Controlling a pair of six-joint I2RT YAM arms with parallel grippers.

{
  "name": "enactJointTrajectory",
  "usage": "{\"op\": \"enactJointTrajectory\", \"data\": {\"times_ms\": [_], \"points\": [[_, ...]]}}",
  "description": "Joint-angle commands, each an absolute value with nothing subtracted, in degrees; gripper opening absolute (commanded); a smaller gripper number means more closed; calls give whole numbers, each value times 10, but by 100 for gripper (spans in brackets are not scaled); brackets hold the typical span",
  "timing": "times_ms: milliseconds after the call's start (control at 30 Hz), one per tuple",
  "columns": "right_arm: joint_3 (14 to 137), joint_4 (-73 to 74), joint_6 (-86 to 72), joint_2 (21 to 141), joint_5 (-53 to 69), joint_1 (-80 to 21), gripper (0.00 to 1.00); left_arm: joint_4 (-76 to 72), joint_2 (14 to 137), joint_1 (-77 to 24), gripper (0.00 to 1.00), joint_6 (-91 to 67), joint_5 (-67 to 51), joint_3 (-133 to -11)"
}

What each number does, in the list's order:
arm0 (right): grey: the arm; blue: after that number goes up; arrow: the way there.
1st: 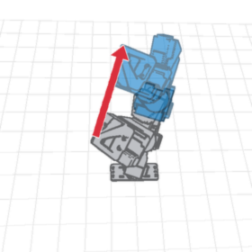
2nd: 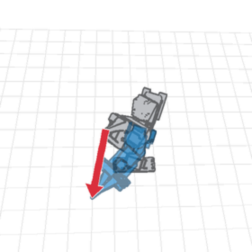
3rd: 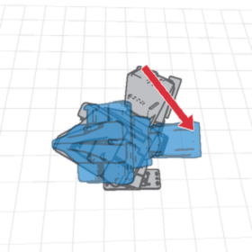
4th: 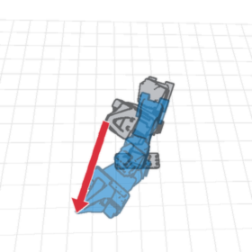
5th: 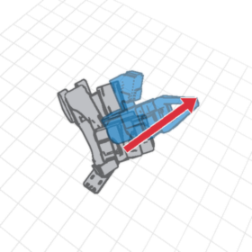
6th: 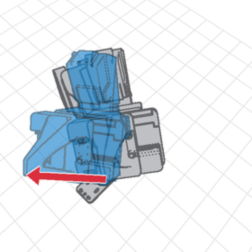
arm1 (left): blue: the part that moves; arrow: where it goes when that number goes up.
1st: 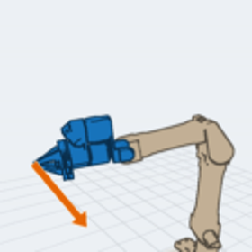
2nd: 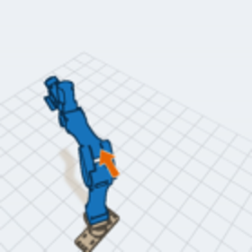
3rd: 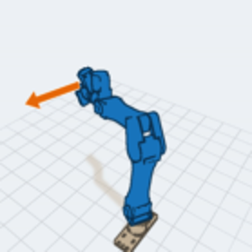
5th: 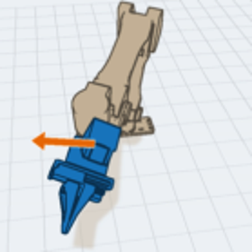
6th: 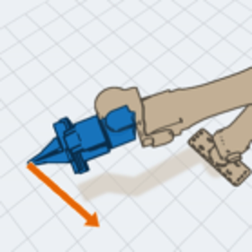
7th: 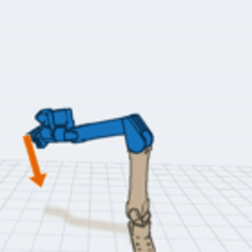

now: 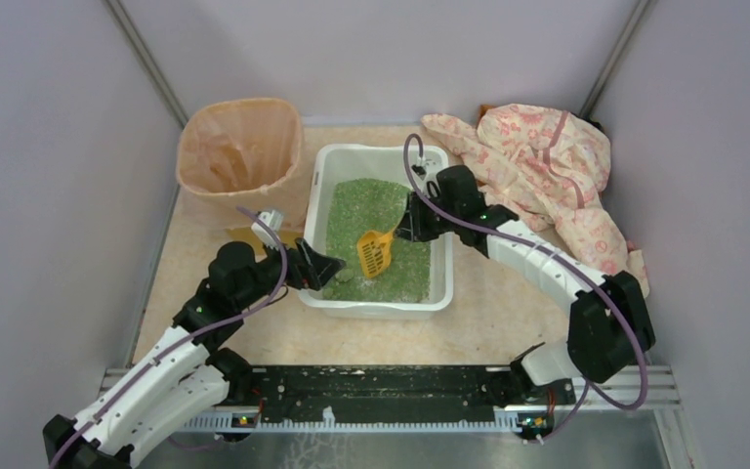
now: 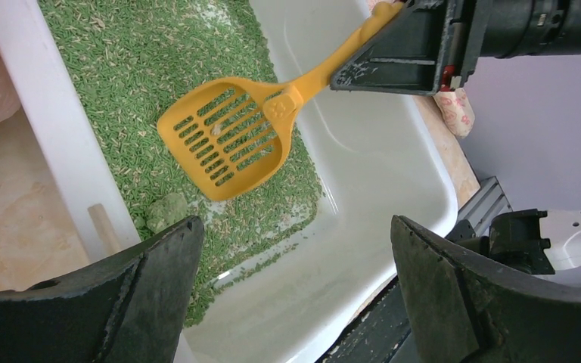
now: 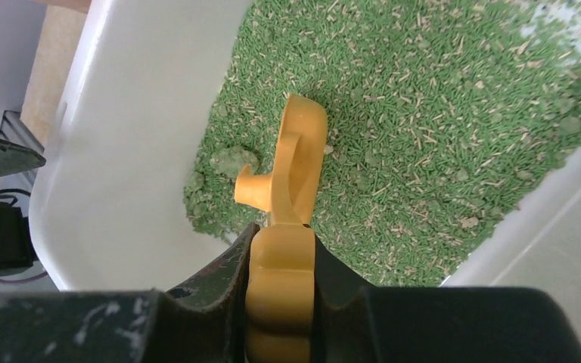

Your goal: Clean the litter box

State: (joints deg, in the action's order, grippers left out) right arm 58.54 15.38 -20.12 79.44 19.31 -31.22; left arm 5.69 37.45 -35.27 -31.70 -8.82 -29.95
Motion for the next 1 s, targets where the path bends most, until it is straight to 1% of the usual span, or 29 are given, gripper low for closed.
{"op": "enactJointTrajectory", "data": {"times_ms": [0, 133, 333, 533, 667, 967], "points": [[581, 122, -219, 820, 253, -303, 0, 48, 364, -353, 99, -312, -83, -292], [562, 92, -237, 853, 300, -299, 0, 47, 361, -354, 99, -313, -84, -288], [531, 6, -298, 915, 393, -291, 0, 53, 349, -353, 99, -309, -72, -284], [491, -130, -389, 953, 481, -291, 0, 58, 345, -353, 99, -311, -69, -281], [471, -208, -444, 958, 522, -291, 0, 55, 346, -354, 99, -312, -70, -282], [444, -321, -536, 935, 565, -267, 0, 55, 348, -354, 99, -310, -71, -284]]}}
